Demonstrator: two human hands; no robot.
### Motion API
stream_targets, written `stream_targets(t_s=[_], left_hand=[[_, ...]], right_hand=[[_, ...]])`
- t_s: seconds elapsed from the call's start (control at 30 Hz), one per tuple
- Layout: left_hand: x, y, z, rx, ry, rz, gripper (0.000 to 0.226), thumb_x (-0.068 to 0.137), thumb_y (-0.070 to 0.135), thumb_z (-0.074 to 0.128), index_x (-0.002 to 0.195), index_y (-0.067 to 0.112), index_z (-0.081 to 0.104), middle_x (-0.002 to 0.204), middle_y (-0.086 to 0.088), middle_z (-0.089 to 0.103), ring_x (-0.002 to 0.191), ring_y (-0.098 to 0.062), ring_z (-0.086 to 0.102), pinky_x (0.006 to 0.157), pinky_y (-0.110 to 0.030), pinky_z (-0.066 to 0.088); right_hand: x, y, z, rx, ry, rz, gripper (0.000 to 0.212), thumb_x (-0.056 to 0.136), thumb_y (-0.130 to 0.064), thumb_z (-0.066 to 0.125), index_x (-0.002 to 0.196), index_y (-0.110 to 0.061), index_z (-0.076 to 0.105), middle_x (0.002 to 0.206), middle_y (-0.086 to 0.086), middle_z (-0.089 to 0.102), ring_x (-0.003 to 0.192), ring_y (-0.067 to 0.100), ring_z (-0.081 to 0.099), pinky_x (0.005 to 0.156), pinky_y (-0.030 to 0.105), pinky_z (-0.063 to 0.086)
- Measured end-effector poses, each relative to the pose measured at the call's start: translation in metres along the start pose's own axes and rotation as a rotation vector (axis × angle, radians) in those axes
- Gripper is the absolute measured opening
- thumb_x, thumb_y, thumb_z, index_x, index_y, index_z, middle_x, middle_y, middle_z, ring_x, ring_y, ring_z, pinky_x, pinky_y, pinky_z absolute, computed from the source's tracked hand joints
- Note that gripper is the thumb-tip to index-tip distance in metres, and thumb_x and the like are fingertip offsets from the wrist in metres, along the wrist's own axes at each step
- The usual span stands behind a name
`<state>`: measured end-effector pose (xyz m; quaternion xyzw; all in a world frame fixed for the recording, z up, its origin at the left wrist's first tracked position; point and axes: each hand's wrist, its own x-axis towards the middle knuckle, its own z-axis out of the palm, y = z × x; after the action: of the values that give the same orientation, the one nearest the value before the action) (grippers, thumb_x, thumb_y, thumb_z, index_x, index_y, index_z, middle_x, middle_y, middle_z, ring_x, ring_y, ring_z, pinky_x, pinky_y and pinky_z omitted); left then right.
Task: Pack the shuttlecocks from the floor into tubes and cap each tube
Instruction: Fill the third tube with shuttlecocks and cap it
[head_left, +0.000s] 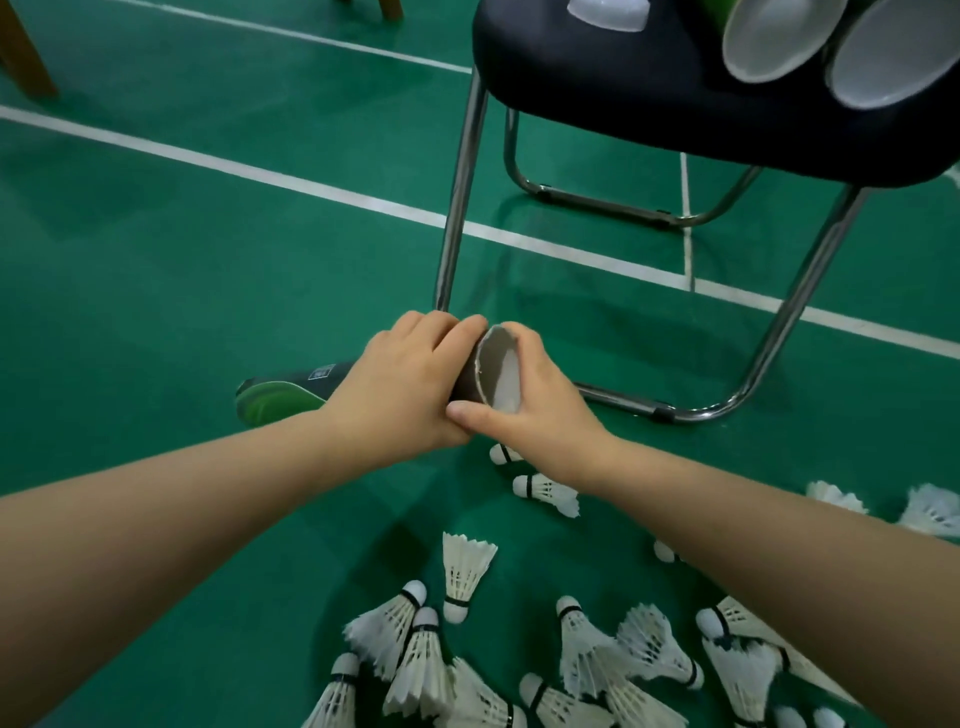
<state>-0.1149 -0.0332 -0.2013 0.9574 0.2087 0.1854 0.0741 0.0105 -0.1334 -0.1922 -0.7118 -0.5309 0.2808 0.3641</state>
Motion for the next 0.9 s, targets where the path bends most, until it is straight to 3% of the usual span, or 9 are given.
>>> stream_targets(t_s=[0.1,0.17,0.23,0.27,0.33,0.47,0.63,0.8,0.9], left_hand=[[0.005,-0.001,0.007,0.006,0.020,-0.065,0.069,0.060,0.048,0.047,0.121,0.018,0.036,0.102,-0.011,0.056,0.087,-0.034,0.052,0.069,-0.046,0.049],[0.011,-0.002,0.008,-0.011,0.040,-0.135,0.073,0.060,0.043,0.061,0.124,0.018,0.039,0.105,-0.011,0.054,0.092,-0.034,0.050,0.075,-0.046,0.046],[0.014,-0.002,0.007,-0.034,0.057,-0.198,0.078,0.058,0.035,0.074,0.127,0.015,0.044,0.109,-0.012,0.052,0.097,-0.035,0.047,0.079,-0.045,0.041],[0.016,-0.002,0.007,-0.037,0.064,-0.217,0.078,0.058,0.033,0.076,0.128,0.014,0.045,0.110,-0.012,0.052,0.098,-0.034,0.046,0.080,-0.045,0.039],[0.017,0.000,0.007,-0.040,0.067,-0.234,0.078,0.059,0.032,0.077,0.128,0.013,0.046,0.111,-0.013,0.051,0.100,-0.034,0.045,0.080,-0.044,0.038],[0.015,0.005,0.015,-0.027,0.061,-0.221,0.078,0.057,0.030,0.079,0.127,0.013,0.048,0.107,-0.013,0.053,0.097,-0.035,0.047,0.078,-0.044,0.037],[0.014,0.010,0.029,-0.005,0.046,-0.192,0.077,0.056,0.032,0.078,0.125,0.016,0.047,0.104,-0.012,0.052,0.094,-0.034,0.048,0.078,-0.043,0.037],[0.011,0.016,0.042,0.014,0.056,-0.157,0.076,0.055,0.034,0.075,0.120,0.022,0.039,0.102,-0.010,0.054,0.092,-0.034,0.050,0.076,-0.043,0.039],[0.009,0.018,0.045,0.024,0.049,-0.145,0.076,0.054,0.034,0.075,0.120,0.023,0.038,0.102,-0.010,0.054,0.091,-0.033,0.050,0.075,-0.043,0.038]], right_hand=[[0.010,0.008,-0.003,0.049,-0.044,0.027,0.097,0.058,-0.069,0.050,0.140,-0.023,0.025,0.135,-0.005,0.041,0.120,0.007,0.040,0.096,0.021,0.032],[0.018,0.013,-0.007,0.199,0.046,0.047,0.079,0.073,-0.061,0.050,0.138,-0.021,0.031,0.123,-0.009,0.048,0.110,0.004,0.048,0.089,0.012,0.035],[0.026,0.026,-0.009,0.329,0.216,0.137,0.044,0.092,-0.043,0.048,0.128,-0.019,0.043,0.107,-0.010,0.054,0.101,0.003,0.054,0.078,0.008,0.039],[0.031,0.037,-0.010,0.341,0.278,0.210,0.031,0.096,-0.038,0.042,0.120,-0.020,0.047,0.106,-0.006,0.056,0.103,0.010,0.056,0.077,0.012,0.040],[0.035,0.066,-0.011,0.270,0.306,0.385,0.031,0.098,-0.039,0.034,0.113,-0.018,0.052,0.113,0.003,0.059,0.109,0.021,0.055,0.085,0.026,0.041],[0.021,0.107,-0.008,0.084,0.137,0.558,0.046,0.099,-0.042,0.031,0.129,-0.013,0.047,0.133,0.007,0.051,0.118,0.023,0.046,0.090,0.027,0.031],[0.016,0.121,0.007,-0.086,-0.059,0.559,0.047,0.099,-0.045,0.030,0.131,-0.012,0.041,0.129,0.007,0.051,0.106,0.020,0.048,0.084,0.029,0.035],[0.024,0.126,0.020,-0.056,-0.140,0.577,0.032,0.097,-0.035,0.040,0.123,-0.016,0.044,0.115,0.005,0.055,0.093,0.020,0.051,0.074,0.030,0.037],[0.025,0.128,0.022,-0.027,-0.173,0.571,0.027,0.095,-0.027,0.045,0.120,-0.018,0.052,0.115,0.004,0.056,0.094,0.018,0.049,0.078,0.029,0.036]])
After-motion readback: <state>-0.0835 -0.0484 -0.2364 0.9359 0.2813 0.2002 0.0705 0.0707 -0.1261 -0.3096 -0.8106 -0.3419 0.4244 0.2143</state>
